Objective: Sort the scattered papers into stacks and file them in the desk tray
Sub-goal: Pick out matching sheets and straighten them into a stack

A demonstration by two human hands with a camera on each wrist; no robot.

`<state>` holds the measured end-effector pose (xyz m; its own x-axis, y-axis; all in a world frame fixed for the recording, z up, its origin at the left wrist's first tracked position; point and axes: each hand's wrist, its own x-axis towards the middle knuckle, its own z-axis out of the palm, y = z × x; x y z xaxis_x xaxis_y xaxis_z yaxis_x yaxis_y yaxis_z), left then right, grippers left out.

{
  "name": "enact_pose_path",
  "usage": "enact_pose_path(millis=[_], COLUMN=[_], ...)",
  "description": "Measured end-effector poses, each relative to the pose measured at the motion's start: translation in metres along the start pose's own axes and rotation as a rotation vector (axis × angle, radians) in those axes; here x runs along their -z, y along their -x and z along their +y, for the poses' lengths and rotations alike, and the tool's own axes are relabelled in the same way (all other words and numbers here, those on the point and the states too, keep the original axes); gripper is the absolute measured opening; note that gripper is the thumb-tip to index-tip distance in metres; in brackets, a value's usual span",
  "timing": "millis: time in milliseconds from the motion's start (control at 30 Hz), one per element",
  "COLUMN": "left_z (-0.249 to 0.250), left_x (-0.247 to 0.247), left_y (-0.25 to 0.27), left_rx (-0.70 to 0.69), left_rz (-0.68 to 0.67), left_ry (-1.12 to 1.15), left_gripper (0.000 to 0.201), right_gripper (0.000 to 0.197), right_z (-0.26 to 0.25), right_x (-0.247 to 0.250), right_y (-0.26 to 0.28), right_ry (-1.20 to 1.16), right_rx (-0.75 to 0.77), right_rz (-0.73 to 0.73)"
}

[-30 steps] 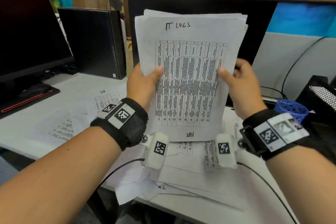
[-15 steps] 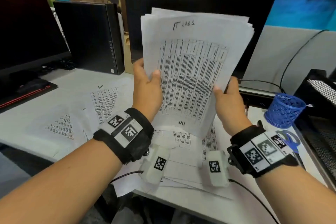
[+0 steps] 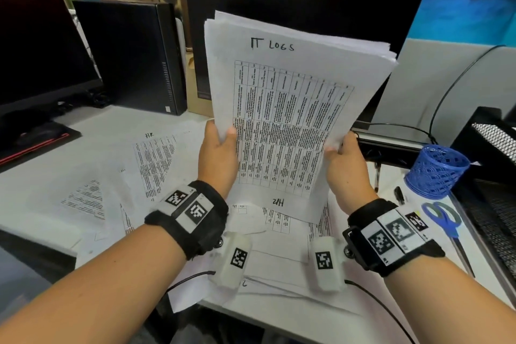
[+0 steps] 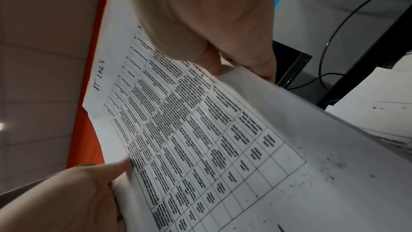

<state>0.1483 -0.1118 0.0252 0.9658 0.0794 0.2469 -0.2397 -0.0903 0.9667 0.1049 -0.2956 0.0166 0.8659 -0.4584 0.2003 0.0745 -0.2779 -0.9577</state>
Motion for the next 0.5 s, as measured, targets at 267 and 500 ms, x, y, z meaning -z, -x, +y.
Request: enact_pose_path(millis=[267,500], left_z=[0.008,0.019], left_x=[-0.002,0.007], left_y=[0.002,0.001], left_rx=[-0.080,-0.095], left_rz=[-0.014,0.050], left_ry=[-0.119,-0.055], left_gripper=[0.028,0.024], right_gripper=[0.023,0.025], right_z=[-0.021,-0.024], right_x=[0.001,0.011], right_y=[-0.001,0.011], right_ry=[0.007,0.057], right_rx=[0.064,0.037], right_rz=[0.080,0.053])
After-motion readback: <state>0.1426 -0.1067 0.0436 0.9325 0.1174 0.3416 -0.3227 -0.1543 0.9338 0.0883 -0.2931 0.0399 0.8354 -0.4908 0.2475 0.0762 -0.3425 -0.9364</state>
